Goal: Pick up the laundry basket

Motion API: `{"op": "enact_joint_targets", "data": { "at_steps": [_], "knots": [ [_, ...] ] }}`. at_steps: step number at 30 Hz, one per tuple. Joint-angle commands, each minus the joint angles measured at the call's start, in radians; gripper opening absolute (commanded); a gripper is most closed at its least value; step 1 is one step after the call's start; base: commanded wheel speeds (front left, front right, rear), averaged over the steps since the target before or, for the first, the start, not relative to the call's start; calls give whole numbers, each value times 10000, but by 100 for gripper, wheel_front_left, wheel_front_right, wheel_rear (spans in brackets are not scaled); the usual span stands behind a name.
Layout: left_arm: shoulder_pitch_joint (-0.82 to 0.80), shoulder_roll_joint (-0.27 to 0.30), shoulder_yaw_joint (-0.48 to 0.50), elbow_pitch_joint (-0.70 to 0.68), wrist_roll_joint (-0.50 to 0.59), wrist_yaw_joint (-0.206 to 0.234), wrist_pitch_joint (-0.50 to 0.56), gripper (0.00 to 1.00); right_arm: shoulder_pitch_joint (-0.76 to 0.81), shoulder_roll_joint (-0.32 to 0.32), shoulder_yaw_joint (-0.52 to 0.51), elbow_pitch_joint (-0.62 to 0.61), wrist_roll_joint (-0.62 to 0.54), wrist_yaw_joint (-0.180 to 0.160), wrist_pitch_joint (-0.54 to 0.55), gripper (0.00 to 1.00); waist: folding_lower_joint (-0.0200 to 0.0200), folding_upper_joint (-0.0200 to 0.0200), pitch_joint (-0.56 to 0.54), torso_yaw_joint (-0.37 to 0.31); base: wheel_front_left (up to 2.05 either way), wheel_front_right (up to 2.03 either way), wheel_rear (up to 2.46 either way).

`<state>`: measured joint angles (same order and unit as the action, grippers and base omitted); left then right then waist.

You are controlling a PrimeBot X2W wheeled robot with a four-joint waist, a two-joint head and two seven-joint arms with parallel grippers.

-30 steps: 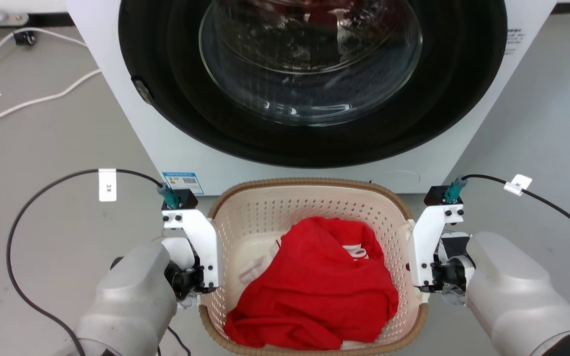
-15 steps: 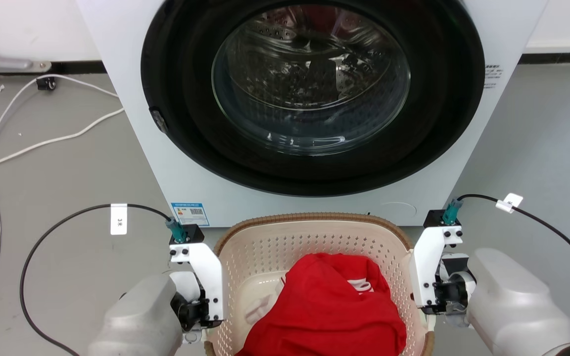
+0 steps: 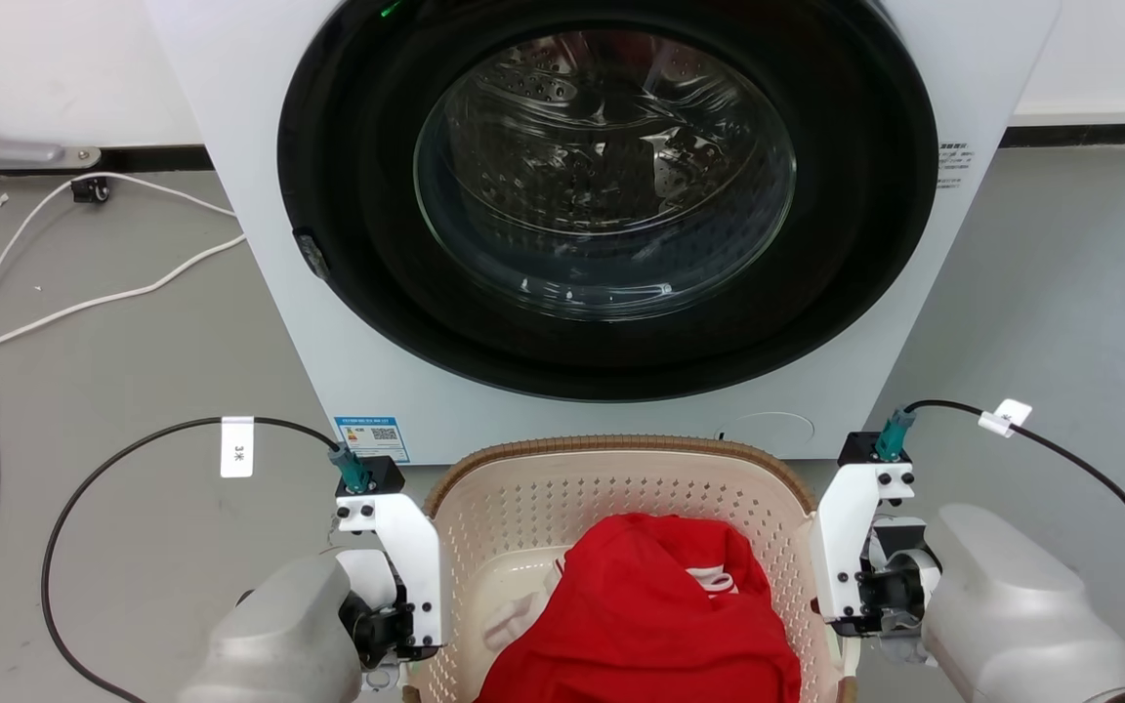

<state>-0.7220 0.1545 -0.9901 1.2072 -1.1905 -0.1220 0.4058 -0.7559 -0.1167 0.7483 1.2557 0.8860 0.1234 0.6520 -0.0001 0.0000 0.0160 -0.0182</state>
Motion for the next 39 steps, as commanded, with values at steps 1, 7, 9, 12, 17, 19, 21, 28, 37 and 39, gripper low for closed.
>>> {"op": "enact_joint_targets", "data": {
  "at_steps": [1, 7, 9, 12, 17, 19, 21, 28, 37, 39],
  "knots": [
    [-12, -382, -23, -203, -94, -156, -64, 0, 48, 424, 6, -144, 145, 133, 17, 0, 1, 0, -2, -11, 0, 0, 0],
    [39, -404, -118, -180, -204, -156, 5, 0, 15, 441, 51, -106, 242, 133, 57, 0, 1, 0, 4, -13, 0, 0, 0],
    [19, -389, -151, -177, -235, -156, 17, 0, -24, 444, 75, -101, 273, 133, 64, 0, 1, 0, 21, -14, 0, 0, 0],
    [-31, -366, -200, -178, -255, -156, 6, 0, -88, 448, 94, -89, 307, 133, 38, 0, 1, 0, 43, -17, 0, 0, 0],
    [-69, -341, -265, -187, -342, -156, -37, 0, -142, 460, 139, -51, 352, 133, 85, 0, 1, 0, 57, -34, 0, 0, 0],
    [-79, -336, -296, -188, -354, -156, -20, 0, -143, 470, 152, -36, 380, 133, 95, 0, 1, 0, 62, -39, 0, 0, 0],
    [-79, -336, -324, -185, -386, -156, -14, 0, -145, 471, 161, -25, 398, 133, 125, 0, 1, 0, 57, -38, 0, 0, 0],
    [-44, -346, -418, -181, -495, -156, -18, 0, -153, 472, 230, 21, 454, 134, 123, 0, 1, 0, 45, -18, 0, 0, 0],
    [-94, -347, -513, -198, -610, -156, -37, 0, -203, 478, 297, 58, 520, 134, 126, 0, 1, 0, 74, 2, 0, 0, 0],
    [-105, -342, -535, -194, -648, -157, -39, 0, -203, 485, 303, 69, 553, 134, 143, 0, 1, 0, 80, 0, 0, 0, 0]
  ]
}}
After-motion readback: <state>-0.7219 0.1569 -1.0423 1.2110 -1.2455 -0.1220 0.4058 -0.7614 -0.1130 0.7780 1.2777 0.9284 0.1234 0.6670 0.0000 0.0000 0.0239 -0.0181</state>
